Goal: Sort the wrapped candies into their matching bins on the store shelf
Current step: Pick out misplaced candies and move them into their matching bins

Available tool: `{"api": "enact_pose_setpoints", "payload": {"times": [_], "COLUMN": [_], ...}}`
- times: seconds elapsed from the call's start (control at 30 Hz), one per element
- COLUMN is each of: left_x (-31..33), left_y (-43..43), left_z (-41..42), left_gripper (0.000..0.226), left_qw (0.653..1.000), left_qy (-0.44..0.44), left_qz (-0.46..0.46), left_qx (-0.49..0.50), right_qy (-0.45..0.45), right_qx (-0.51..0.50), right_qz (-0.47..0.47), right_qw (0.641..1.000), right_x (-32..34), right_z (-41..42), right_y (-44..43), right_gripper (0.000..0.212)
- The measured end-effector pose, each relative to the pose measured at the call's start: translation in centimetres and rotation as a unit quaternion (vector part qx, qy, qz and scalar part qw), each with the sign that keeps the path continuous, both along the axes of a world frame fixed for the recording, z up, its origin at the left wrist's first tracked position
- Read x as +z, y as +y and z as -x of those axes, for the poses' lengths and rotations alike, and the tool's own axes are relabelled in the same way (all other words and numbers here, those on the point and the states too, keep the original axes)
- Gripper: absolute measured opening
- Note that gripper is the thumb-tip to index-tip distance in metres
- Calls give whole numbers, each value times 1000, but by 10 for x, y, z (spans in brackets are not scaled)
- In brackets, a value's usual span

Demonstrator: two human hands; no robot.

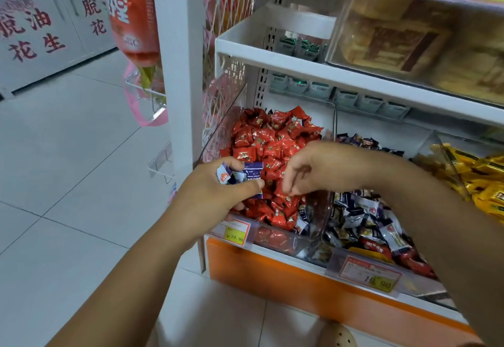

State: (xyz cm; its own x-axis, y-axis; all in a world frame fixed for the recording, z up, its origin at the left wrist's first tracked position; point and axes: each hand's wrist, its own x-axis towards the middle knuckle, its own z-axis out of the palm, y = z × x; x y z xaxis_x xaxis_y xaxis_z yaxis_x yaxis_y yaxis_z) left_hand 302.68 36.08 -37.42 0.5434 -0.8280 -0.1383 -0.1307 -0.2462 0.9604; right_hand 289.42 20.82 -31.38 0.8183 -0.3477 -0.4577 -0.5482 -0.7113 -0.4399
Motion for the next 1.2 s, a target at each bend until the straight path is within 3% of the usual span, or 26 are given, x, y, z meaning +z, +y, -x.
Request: {"api": "enact_pose_setpoints", "payload": {"times": [0.07, 0.13, 0.23, 0.3, 0.5, 0.7, 0.97, 1.07, 1.2], "left_x": [0, 0, 0, -1, -3, -4, -6, -4, 1], "left_y": [-1, -2, -1, 0, 6, 9, 8, 5, -1], "left_z": [-3, -5, -7, -8, -8, -12, -12, -11, -8], "left_gripper": [23, 19, 12, 12, 12, 13, 14, 14, 12], "left_qw": [1000, 1000, 1000, 1000, 999, 998, 999, 999, 999], "left_qy": [-5, -7, -13, -19, -41, -52, -47, -41, -22], "left_qz": [-5, -6, -8, -9, -16, -28, -23, -14, 3], "left_qx": [2, 6, 3, -3, -12, -7, -11, -14, -26], "right_qy": [156, 280, 354, 365, 312, 327, 402, 390, 339], "right_qx": [94, 165, 219, 220, 164, 184, 303, 302, 261], "right_qz": [78, 155, 189, 175, 89, 40, 104, 116, 111], "right_qw": [980, 933, 889, 887, 932, 926, 858, 862, 897], "right_x": [-3, -11, -21, -25, -32, -25, -35, -39, -32], "right_z": [-12, -24, -34, -37, -40, -40, -40, -39, -37], "right_y": [5, 11, 9, 6, 0, 2, 20, 19, 12], "right_gripper": [22, 36, 47, 48, 30, 31, 41, 33, 26]}}
